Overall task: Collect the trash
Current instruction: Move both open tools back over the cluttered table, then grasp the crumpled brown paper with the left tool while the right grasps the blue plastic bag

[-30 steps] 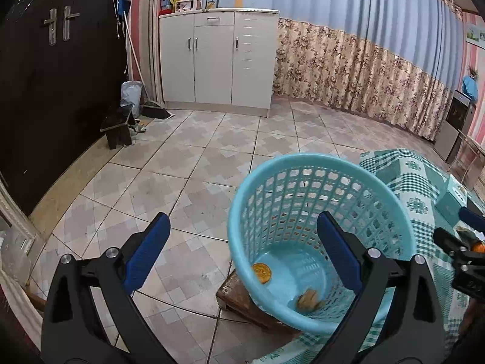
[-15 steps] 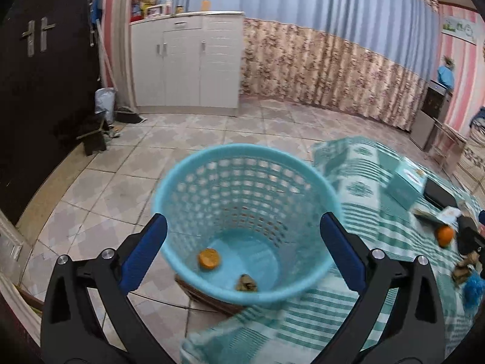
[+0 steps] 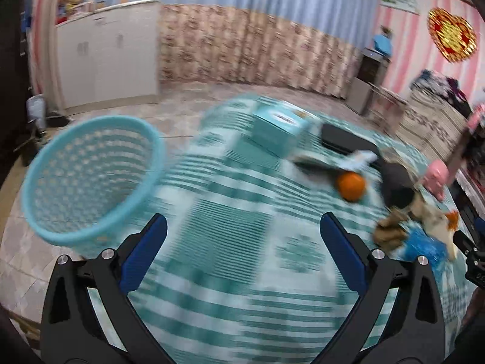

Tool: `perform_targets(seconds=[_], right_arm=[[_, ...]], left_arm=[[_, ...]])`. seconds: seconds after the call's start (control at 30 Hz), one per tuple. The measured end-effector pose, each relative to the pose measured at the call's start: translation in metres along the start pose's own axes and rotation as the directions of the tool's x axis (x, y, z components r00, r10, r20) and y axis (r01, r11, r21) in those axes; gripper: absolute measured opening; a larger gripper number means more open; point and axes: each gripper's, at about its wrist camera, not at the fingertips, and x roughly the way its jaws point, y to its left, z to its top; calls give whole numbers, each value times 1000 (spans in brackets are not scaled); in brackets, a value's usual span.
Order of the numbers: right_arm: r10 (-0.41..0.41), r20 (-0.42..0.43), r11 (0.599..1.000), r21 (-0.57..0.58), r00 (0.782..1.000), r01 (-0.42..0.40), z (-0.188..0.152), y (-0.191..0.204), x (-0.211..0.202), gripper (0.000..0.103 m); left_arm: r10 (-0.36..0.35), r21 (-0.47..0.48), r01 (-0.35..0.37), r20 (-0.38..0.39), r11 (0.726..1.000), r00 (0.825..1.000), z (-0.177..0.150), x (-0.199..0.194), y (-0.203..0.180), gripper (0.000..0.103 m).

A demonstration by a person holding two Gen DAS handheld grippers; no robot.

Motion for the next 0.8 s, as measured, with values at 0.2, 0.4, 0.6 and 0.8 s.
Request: perform_targets(seconds=[0.2,0.4,0.6,0.8], right_arm=[[-56,-22,998,36,998,56,-23,-36,-1,98],[-74,-45,993,87,996,77,-36,-62,-2,98],[-90,-62,988,121,994,97,-44,-79,0,98],[-88,-69,986,139,994,97,-47,-83,3,98]], left_arm=[[-81,114,86,-49,990,996,-10,17,-68,98],[-154,145,169,-108,975,982,-15,31,-116,98],[-168,166,191,-143,967,975,-19,53,-142,91],[-203,155,241,-227,958,953,-22,71,-141,53]])
